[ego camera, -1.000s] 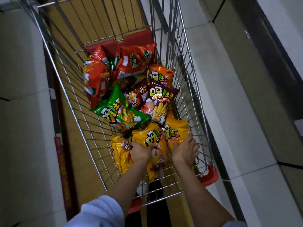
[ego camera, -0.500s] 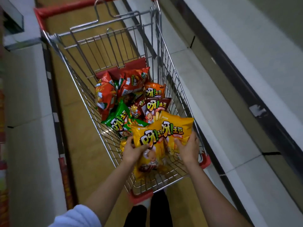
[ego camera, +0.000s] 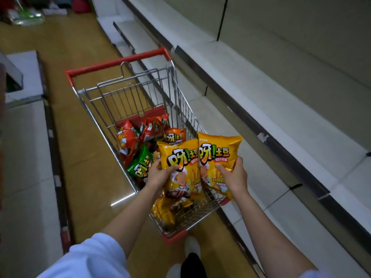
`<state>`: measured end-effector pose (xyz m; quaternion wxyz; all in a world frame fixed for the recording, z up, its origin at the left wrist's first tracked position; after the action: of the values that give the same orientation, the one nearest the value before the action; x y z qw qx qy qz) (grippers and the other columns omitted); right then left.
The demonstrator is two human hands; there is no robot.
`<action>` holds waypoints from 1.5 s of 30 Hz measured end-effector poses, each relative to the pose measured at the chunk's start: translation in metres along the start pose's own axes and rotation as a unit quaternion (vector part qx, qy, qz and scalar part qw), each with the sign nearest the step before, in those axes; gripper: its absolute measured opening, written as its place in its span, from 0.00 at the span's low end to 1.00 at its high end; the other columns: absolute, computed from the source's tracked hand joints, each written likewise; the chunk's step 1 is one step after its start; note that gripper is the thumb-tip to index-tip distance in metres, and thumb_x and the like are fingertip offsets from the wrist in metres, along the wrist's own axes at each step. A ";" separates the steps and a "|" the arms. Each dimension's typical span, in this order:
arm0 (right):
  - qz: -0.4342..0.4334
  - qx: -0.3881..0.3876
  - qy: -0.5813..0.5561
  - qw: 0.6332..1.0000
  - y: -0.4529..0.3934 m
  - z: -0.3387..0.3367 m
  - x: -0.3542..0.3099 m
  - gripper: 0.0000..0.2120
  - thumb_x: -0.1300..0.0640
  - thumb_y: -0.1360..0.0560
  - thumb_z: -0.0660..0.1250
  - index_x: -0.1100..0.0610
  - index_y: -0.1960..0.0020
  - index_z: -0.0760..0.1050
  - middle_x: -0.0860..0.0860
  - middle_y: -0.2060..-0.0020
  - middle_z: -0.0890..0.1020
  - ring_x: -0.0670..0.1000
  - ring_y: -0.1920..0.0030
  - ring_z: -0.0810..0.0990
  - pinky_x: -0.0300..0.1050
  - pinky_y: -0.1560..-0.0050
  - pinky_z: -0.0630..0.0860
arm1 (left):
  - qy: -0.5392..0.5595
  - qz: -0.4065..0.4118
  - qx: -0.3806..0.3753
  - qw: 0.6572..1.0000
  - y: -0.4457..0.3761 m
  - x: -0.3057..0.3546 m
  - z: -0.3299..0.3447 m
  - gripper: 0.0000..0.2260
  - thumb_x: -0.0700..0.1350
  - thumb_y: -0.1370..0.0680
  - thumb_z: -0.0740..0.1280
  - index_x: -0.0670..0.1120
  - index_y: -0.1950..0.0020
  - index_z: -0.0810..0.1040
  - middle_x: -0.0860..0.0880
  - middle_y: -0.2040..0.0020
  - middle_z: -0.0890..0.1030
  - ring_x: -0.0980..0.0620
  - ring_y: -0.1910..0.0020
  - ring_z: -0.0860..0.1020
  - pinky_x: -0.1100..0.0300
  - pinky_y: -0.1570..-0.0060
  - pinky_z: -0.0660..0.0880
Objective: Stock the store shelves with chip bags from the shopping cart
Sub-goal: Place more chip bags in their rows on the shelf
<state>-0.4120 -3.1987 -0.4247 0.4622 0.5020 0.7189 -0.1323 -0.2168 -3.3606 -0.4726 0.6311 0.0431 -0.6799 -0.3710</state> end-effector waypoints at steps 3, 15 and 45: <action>0.003 0.037 -0.019 0.999 0.010 -0.032 -0.008 0.27 0.50 0.25 0.70 0.57 0.32 0.63 0.56 0.39 0.77 0.58 0.40 0.77 0.53 0.44 0.75 | -0.019 0.022 -0.026 0.999 0.010 0.020 0.018 0.21 0.40 0.28 0.74 0.44 0.38 0.72 0.46 0.47 0.81 0.50 0.54 0.80 0.60 0.61 0.75; 0.047 0.163 -0.140 0.975 0.085 -0.227 0.038 0.19 0.51 0.26 0.71 0.51 0.41 0.65 0.51 0.46 0.78 0.53 0.48 0.79 0.53 0.47 0.79 | -0.100 0.075 -0.252 0.960 0.073 0.071 0.173 0.16 0.40 0.29 0.73 0.42 0.42 0.79 0.43 0.52 0.85 0.42 0.55 0.83 0.53 0.58 0.79; 0.141 0.402 -0.289 0.857 0.256 -0.422 0.214 0.23 0.54 0.26 0.71 0.54 0.37 0.63 0.53 0.47 0.78 0.54 0.48 0.80 0.50 0.51 0.79 | -0.193 0.053 -0.536 0.820 0.250 -0.020 0.446 0.16 0.40 0.27 0.73 0.45 0.41 0.77 0.43 0.47 0.84 0.41 0.49 0.82 0.43 0.46 0.78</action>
<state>-0.4350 -2.6762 -0.2979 0.4212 0.6793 0.3589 -0.4820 -0.5077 -2.9693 -0.3176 0.4290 -0.4108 -0.4832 -0.6432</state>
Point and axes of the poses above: each hand's wrist, its own y-axis away from the middle knuckle, its own z-axis out of the palm, x = y × z, the point moved 8 cm from there along -y, towards the middle knuckle
